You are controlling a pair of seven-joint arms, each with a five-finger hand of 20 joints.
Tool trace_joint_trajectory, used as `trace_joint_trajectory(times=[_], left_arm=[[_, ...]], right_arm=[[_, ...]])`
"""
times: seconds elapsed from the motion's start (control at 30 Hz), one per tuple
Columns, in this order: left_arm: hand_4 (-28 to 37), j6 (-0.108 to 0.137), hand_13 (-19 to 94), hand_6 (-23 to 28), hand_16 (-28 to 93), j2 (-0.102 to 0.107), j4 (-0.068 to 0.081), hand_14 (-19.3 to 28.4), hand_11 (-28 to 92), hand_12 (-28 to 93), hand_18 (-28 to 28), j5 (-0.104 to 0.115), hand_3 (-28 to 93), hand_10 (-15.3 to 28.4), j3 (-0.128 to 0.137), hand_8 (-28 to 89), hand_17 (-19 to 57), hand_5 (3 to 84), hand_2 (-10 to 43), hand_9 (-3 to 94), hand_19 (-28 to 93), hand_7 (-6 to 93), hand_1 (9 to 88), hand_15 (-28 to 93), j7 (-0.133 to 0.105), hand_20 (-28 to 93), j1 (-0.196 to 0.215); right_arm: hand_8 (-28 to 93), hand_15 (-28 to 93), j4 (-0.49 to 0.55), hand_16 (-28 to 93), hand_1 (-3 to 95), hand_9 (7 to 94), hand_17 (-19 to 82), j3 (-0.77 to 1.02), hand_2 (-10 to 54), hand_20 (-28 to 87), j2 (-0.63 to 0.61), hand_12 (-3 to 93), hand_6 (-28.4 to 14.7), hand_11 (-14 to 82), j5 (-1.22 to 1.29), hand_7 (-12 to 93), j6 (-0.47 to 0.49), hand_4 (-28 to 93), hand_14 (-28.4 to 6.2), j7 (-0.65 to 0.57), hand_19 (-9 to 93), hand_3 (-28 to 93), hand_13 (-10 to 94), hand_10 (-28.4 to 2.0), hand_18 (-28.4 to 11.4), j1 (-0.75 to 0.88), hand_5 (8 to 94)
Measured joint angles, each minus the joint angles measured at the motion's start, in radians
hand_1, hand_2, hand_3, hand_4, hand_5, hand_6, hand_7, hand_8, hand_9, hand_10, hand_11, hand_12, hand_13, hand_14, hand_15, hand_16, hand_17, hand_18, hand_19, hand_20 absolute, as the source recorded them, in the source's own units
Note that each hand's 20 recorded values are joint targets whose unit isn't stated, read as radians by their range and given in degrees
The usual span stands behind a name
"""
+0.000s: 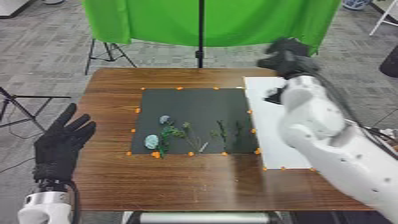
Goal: Arrange flowers
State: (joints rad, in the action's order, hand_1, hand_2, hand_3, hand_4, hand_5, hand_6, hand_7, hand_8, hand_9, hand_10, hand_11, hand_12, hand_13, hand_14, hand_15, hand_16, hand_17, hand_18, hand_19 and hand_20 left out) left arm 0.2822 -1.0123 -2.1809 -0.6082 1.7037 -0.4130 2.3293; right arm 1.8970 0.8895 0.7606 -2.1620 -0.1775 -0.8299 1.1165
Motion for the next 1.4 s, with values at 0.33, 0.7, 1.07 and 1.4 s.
trace_joint_trajectory(times=[0.33,0.7,1.07,1.4], left_arm=[[-28.3,0.005,20,7.2,-11,0.002,-0.001,27.2,22,11,28.4,0.009,80,19.6,-0.003,-8,-8.1,35.5,6.8,31.8,58,6.9,20.6,54,-0.007,0,0.010],[-28.3,0.005,20,7.2,-10,0.001,-0.001,27.2,22,11,28.4,0.010,80,19.6,-0.003,-8,-8.1,35.5,6.8,31.8,58,7.1,20.5,54,-0.006,0,0.014],[-28.3,0.004,20,7.3,-10,0.000,0.000,27.2,22,11,28.4,0.010,80,19.6,-0.009,-8,-8.1,35.5,6.9,31.8,58,7.0,20.6,54,-0.007,0,0.005],[-28.3,0.004,20,7.2,-11,-0.009,0.000,27.2,22,11,28.4,0.009,80,19.6,-0.004,-8,-8.1,35.5,6.9,31.7,58,7.0,20.6,54,0.000,0,0.006]], right_arm=[[-14,75,-0.196,11,32.6,47.2,10,0.116,-9.5,49,-0.135,14.5,0.3,20.4,0.105,19,0.076,-28,-17.0,-0.155,75,80,41,-18.4,-23.2,0.163,48.0],[-16,74,-0.252,12,41.3,61.4,17,0.031,-9.5,48,-0.109,15.3,4.0,25.1,0.108,21,0.134,-28,-12.5,-0.184,78,79,54,-14.5,-22.7,0.190,58.4],[-1,67,-0.343,25,61.2,91.7,37,-0.125,-9.5,41,-0.099,36.1,2.4,14.8,-0.081,31,-0.074,-28,-2.2,-0.235,90,66,79,-3.4,-18.5,0.122,81.9],[0,66,-0.229,26,60.4,92.6,37,-0.120,-9.5,41,-0.100,37.0,1.9,14.1,-0.159,29,-0.129,-28,-2.2,-0.210,91,69,80,-4.1,-18.9,0.156,83.2]])
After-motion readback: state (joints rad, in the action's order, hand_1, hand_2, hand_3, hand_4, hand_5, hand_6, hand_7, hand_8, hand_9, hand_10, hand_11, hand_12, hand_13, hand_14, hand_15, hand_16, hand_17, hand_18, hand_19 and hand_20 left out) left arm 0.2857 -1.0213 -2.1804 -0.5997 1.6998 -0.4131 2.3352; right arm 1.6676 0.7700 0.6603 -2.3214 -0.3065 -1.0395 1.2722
